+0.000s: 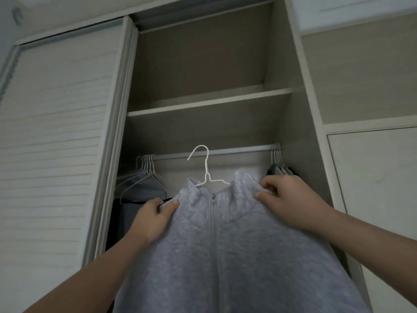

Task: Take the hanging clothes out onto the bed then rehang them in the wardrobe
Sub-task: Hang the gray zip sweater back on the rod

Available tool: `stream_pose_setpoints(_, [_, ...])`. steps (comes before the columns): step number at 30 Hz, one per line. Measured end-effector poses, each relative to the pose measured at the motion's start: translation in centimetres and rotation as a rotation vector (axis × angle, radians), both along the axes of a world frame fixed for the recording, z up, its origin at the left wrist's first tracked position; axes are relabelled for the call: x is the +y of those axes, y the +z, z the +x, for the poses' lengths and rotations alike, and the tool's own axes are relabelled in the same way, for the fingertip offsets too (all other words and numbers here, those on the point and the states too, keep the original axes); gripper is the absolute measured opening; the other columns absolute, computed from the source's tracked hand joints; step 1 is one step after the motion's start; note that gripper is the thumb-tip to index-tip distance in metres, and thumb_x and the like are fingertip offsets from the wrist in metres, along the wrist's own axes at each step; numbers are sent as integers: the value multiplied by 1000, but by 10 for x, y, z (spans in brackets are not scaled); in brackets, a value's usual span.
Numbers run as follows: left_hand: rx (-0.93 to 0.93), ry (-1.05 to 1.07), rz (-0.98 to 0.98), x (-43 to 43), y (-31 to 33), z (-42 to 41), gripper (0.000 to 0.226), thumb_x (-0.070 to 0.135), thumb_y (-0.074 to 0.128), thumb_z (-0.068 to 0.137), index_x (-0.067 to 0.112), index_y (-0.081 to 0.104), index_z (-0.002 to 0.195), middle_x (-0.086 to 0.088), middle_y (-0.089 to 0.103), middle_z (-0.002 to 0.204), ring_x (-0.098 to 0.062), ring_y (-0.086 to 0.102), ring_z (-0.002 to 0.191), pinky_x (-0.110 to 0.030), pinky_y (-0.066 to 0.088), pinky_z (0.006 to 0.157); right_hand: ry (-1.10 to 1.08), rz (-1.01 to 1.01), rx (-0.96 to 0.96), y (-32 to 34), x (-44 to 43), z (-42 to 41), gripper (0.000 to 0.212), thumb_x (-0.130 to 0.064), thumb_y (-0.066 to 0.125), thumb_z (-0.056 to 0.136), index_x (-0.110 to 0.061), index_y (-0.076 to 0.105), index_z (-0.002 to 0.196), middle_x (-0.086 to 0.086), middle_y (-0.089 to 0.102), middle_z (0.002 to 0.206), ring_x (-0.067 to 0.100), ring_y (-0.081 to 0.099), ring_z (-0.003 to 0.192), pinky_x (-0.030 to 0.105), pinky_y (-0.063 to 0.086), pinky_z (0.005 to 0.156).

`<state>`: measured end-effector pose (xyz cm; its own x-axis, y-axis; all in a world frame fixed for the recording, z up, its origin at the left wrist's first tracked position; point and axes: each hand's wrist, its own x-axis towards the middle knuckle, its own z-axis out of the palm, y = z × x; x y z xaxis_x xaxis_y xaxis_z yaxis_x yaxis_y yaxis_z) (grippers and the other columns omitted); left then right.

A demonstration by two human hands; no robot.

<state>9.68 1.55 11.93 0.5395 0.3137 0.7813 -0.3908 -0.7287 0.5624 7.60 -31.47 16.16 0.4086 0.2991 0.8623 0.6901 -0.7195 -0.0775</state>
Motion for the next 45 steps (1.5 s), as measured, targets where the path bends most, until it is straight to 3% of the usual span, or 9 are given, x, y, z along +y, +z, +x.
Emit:
stream_pose_setpoints(7, [0, -35, -7, -15, 41, 123, 45, 56, 54, 93, 15, 52, 76, -5, 60, 84, -24, 59, 83, -37, 44, 73, -39, 35, 101, 36, 5, 58, 28, -32, 67, 84, -6, 63, 75, 9, 65, 69, 17, 57, 64, 37, 48, 64])
stream_pose_setpoints(10, [-10, -124, -37, -24, 56, 171, 42, 55, 56, 93, 14, 59, 86, -7, 64, 94, -25, 62, 92, -38, 48, 80, -63, 96, 166, 47, 10, 82, 30, -26, 67, 79, 2, 57, 72, 10, 53, 62, 16, 46, 59, 34, 42, 57])
stream_pose_setpoints(19, [8, -176, -29, -47, 106, 312, 54, 61, 44, 95, 13, 57, 113, -14, 55, 131, -36, 48, 126, -48, 39, 106, -189, 340, 117, 97, 38, 161, 23, -23, 62, 81, -15, 54, 61, 0, 48, 56, 14, 43, 52, 23, 31, 45])
stream_pose_setpoints(24, [-107, -220, -154, -65, 140, 364, 46, 52, 46, 98, 16, 58, 123, -14, 56, 136, -34, 47, 130, -45, 36, 108, -254, 383, 6, 134, 67, 200, 22, -26, 59, 82, -13, 59, 64, 2, 58, 65, 18, 54, 62, 24, 38, 53])
stream_pose_setpoints(27, [-182, -415, -178, -75, 147, 386, 45, 50, 48, 98, 21, 57, 130, -7, 56, 138, -29, 48, 130, -44, 36, 111, -303, 388, -11, 145, 82, 224, 21, -28, 57, 81, -13, 60, 67, 3, 60, 68, 26, 60, 73, 28, 43, 65])
stream_pose_setpoints(32, [-267, -746, -207, -86, 142, 400, 45, 57, 48, 93, 31, 58, 128, 3, 61, 133, -19, 53, 127, -41, 38, 112, -323, 411, -8, 142, 100, 256, 20, -28, 58, 82, -11, 63, 72, 6, 61, 72, 26, 61, 75, 26, 43, 63])
stream_pose_setpoints(37, [-269, -800, -199, -83, 126, 415, 52, 64, 46, 88, 33, 59, 127, 9, 63, 129, -13, 56, 121, -39, 41, 110, -370, 403, -8, 136, 116, 271, 21, -29, 60, 82, -9, 67, 82, 3, 60, 71, 16, 54, 64, 23, 39, 59])
stream_pose_setpoints(41, [-258, -836, -260, -82, 118, 426, 47, 52, 48, 98, 23, 55, 135, 0, 61, 133, -18, 55, 125, -43, 39, 111, -350, 380, 47, 129, 127, 282, 21, -30, 64, 80, -9, 65, 82, 3, 59, 72, 23, 59, 73, 24, 41, 66])
stream_pose_setpoints(45, [-254, -876, -289, -81, 116, 425, 66, 64, 49, 85, 22, 54, 137, -1, 60, 135, -18, 53, 127, -42, 37, 113, -365, 373, 90, 125, 128, 279, 22, -31, 63, 81, -10, 64, 86, 5, 59, 77, 23, 57, 75, 23, 39, 64])
